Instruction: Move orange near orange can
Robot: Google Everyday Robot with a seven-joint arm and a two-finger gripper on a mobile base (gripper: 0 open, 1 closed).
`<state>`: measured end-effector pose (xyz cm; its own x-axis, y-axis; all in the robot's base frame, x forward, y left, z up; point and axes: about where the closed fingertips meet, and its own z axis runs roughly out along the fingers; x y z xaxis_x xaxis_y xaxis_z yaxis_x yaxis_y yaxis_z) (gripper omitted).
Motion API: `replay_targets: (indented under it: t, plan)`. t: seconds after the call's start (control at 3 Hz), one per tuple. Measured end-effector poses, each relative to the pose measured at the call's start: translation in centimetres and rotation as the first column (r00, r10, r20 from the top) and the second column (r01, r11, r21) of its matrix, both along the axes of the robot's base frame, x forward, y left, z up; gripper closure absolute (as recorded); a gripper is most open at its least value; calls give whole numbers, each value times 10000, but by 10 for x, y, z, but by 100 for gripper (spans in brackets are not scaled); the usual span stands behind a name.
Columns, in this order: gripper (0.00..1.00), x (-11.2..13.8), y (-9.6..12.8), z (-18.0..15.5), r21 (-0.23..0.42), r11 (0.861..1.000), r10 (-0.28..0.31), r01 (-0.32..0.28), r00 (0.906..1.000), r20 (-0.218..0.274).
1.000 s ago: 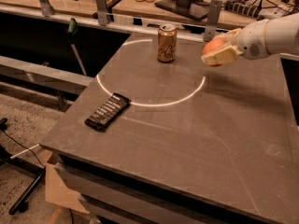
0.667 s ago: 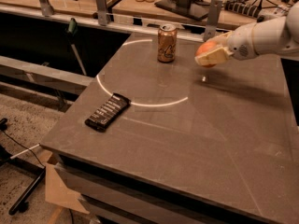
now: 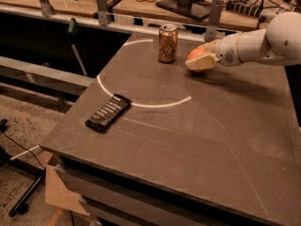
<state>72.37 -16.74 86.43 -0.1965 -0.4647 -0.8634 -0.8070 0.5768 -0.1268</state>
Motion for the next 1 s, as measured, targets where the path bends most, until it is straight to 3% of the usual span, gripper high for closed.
replay_targets:
  t: [0.67, 1.0]
  plan:
    - [36, 21, 33, 0, 400, 9992, 90, -97, 9998, 172]
    - [13, 19, 39, -3, 506, 9987, 40, -42, 10000, 40]
